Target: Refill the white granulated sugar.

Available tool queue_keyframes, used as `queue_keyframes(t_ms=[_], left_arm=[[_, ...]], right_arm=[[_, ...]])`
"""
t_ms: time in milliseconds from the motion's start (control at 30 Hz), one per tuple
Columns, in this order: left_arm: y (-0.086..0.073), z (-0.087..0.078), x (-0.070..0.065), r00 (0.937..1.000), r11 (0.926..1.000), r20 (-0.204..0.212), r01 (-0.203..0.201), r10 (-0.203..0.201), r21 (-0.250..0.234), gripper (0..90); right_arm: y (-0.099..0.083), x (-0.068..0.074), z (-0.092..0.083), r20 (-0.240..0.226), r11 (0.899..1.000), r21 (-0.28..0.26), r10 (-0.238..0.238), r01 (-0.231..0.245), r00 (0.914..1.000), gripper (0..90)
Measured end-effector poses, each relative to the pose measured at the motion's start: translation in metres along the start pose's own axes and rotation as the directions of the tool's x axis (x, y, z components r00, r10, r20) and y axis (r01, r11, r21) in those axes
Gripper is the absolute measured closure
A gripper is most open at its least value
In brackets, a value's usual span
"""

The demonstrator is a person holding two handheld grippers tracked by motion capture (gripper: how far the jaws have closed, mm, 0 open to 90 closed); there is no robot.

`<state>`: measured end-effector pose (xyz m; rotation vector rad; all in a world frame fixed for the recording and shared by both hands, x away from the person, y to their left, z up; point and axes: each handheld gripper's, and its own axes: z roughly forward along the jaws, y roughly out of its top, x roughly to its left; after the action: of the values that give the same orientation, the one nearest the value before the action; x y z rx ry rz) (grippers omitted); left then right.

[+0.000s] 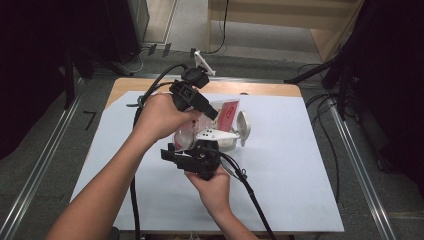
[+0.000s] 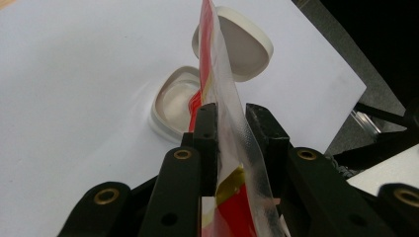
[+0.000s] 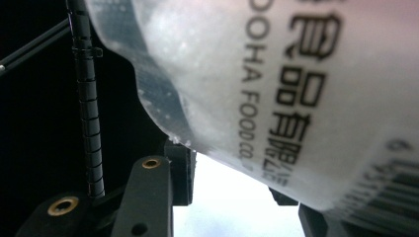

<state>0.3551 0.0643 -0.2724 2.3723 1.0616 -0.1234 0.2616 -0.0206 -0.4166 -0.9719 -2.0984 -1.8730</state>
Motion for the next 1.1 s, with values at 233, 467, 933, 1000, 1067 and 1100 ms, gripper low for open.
queue_keyframes(t_ms=[233, 467, 933, 1000, 1067, 1100], left_arm=[[0.0024, 0.0004, 0.0003, 0.9999, 1.0000, 0.008, -0.009, 0.009, 0.000, 75.8], [0.0010, -0.0011, 0.0007, 0.9999, 0.9999, 0.008, -0.010, 0.010, -0.011, 75.9], [-0.0012, -0.0020, -0.0001, 0.9994, 0.9992, -0.013, -0.033, 0.033, -0.021, 76.6], [-0.0012, -0.0020, 0.0001, 0.9993, 0.9992, -0.013, -0.034, 0.034, -0.021, 76.5], [-0.0010, -0.0020, 0.0003, 0.9993, 0.9991, -0.014, -0.036, 0.036, -0.021, 76.4], [-0.0008, -0.0020, 0.0004, 0.9992, 0.9992, -0.017, -0.037, 0.036, -0.019, 76.3]], right_arm=[[0.0017, -0.0003, -0.0001, 0.020, 1.000, 0.016, -0.025, 0.025, 0.9995, 63.5], [0.0028, -0.0002, 0.0003, 0.021, 1.000, 0.016, -0.026, 0.026, 0.9994, 67.0], [0.0026, -0.0005, 0.0000, 0.017, 0.999, 0.015, -0.038, 0.038, 0.9991, 75.8], [0.0027, -0.0006, -0.0001, 0.017, 0.999, 0.015, -0.039, 0.039, 0.9991, 76.2], [0.0027, -0.0007, -0.0001, 0.018, 0.999, 0.015, -0.038, 0.037, 0.9991, 76.3], [0.0028, -0.0008, -0.0001, 0.018, 0.999, 0.016, -0.038, 0.037, 0.9991, 76.2]])
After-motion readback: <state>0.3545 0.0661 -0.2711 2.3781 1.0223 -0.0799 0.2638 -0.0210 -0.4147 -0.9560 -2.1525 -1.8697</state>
